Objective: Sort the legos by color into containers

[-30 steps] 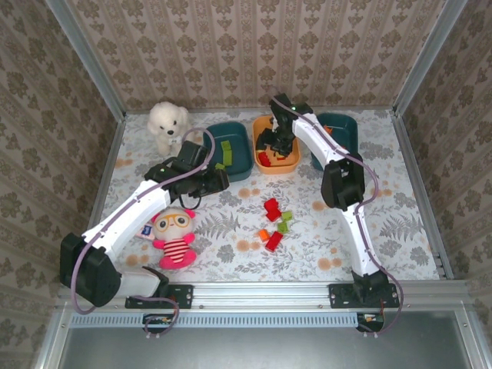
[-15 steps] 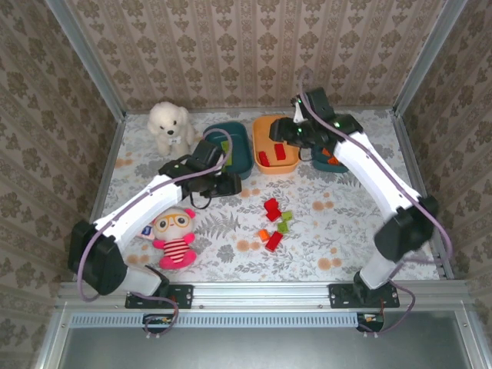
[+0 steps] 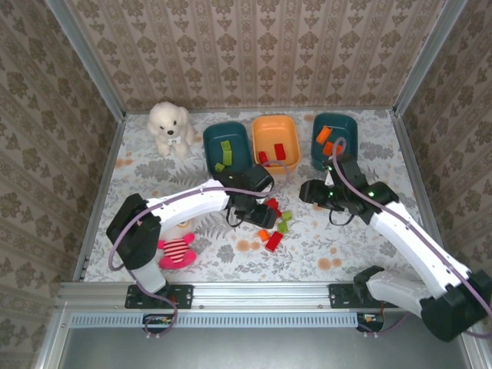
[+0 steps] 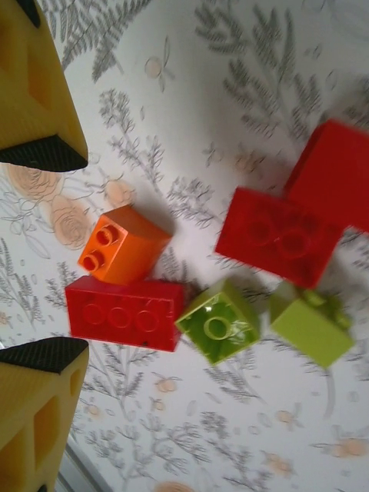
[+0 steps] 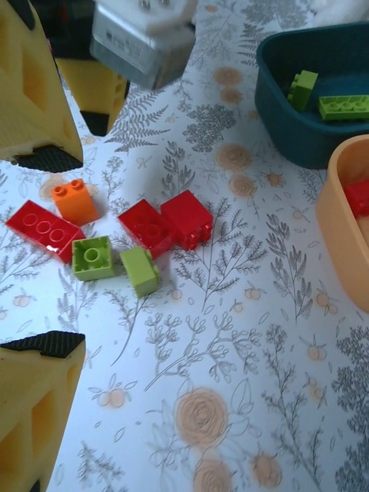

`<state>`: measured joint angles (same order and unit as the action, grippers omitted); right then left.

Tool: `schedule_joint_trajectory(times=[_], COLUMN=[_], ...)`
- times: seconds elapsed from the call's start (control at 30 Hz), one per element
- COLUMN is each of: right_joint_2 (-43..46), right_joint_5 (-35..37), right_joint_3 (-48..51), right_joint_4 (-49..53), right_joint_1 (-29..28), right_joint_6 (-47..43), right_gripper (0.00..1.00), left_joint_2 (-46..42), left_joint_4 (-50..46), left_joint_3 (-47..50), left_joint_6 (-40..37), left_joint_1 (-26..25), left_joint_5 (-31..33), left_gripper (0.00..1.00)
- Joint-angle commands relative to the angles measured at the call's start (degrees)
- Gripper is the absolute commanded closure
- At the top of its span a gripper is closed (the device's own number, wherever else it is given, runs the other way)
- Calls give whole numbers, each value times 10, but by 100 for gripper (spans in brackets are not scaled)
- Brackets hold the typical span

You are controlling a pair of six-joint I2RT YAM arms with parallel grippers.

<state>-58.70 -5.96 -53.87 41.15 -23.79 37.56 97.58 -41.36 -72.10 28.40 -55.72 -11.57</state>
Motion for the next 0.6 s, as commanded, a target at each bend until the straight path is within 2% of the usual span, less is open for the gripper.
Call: schedule_joint_trajectory(times=[0.0,0.23,0.43,0.57], right_joint_2=[40,89,118,141], right_joint_5=[30,56,76,86], right_joint_3=[28,31,12,9], right_joint_4=[40,80,112,134], right_joint_1=[1,2,4,6], right_joint_6=[28,45,41,43], right_gripper=[40,40,40,40], left_joint_2=[2,71,140,196], left_joint_4=[-27,-40,-77,-120], left_joint_3=[-24,-107,-201,-281], left_joint_6=[-20,9,87,60], left_joint_1=[0,-19,-30,-43], left_joint_5=[14,17,29,51], left_gripper=[38,37,36,37])
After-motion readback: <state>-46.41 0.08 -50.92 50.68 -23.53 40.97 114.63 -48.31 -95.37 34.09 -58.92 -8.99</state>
